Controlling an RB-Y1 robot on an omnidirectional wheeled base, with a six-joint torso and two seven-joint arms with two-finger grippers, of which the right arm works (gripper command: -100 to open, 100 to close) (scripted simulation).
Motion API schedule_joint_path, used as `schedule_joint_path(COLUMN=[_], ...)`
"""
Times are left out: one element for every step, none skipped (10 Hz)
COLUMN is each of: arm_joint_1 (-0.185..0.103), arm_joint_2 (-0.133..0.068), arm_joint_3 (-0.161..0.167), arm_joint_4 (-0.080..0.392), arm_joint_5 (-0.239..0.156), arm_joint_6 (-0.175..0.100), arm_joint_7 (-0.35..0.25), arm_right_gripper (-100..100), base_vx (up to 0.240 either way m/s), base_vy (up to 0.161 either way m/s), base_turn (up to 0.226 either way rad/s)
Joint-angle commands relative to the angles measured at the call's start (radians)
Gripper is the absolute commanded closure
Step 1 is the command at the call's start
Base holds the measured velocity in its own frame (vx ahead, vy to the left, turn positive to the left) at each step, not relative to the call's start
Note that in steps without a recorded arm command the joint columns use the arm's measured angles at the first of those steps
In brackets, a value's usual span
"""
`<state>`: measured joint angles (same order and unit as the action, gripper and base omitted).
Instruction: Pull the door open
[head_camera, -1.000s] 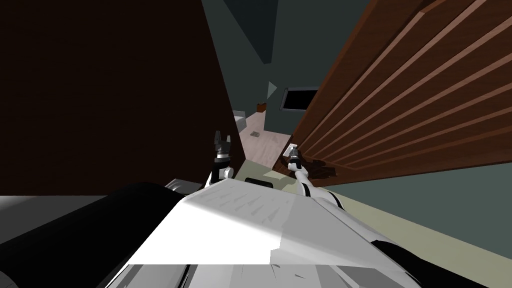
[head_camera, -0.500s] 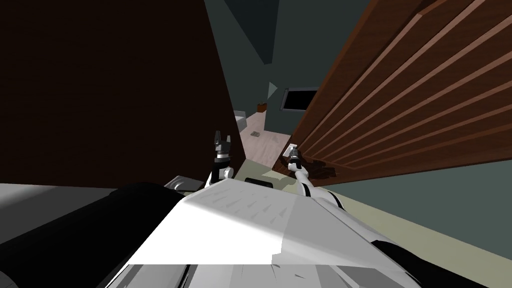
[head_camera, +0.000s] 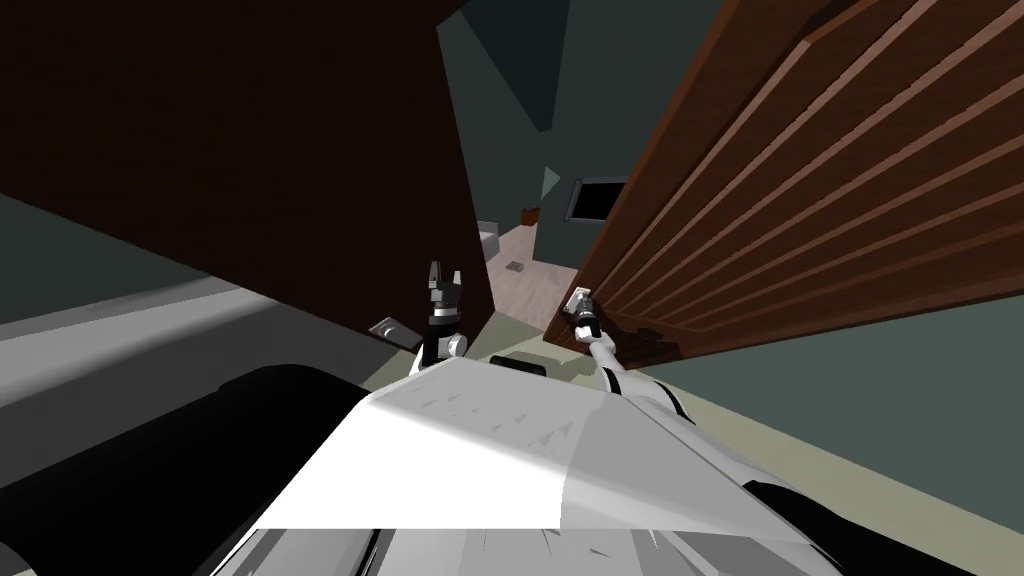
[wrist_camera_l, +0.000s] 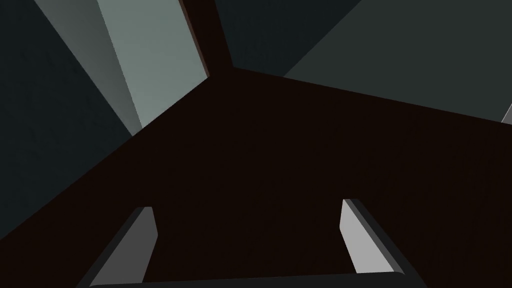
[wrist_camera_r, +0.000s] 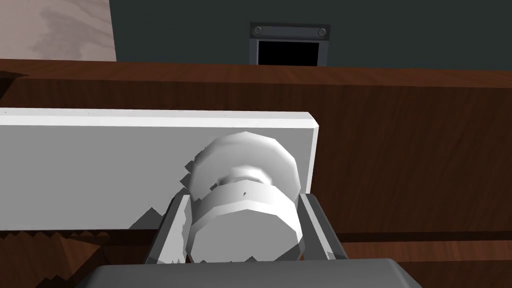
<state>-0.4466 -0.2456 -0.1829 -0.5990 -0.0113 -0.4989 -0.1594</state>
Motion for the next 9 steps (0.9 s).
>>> schedule_joint_path(arm_joint_1=[-0.003,-0.003,-0.003,-0.003,-0.004,0.0,0.002,0.002,0.002], arm_joint_2=[-0.001,-0.003,-0.005,-0.006,-0.008,-0.007,-0.009,-0.011,-0.013], arm_joint_3=[0.021,0.032,0.042,0.051,0.061,0.054,0.072,0.081,0.092], arm_joint_4=[0.002,0.002,0.001,0.001,0.0,-0.011,-0.009,-0.009,-0.009], arm_joint_5=[0.006,0.009,0.012,0.015,0.018,0.016,0.022,0.025,0.028], arm_joint_6=[-0.007,-0.008,-0.009,-0.009,-0.01,-0.005,-0.007,-0.009,-0.011], arm_joint_7=[-0.02,-0.03,-0.039,-0.046,-0.056,-0.049,-0.064,-0.073,-0.082], arm_right_gripper=[100,100,100,100,100,100,100,100,100], base_vx=[-0.194,-0.186,-0.207,-0.198,-0.222,-0.106,-0.14,-0.242,-0.252], base_vy=[-0.133,-0.119,-0.099,-0.088,-0.07,-0.029,-0.068,-0.074,-0.104], base_turn=[0.12,0.12,0.114,0.077,0.092,0.027,0.075,0.105,0.108])
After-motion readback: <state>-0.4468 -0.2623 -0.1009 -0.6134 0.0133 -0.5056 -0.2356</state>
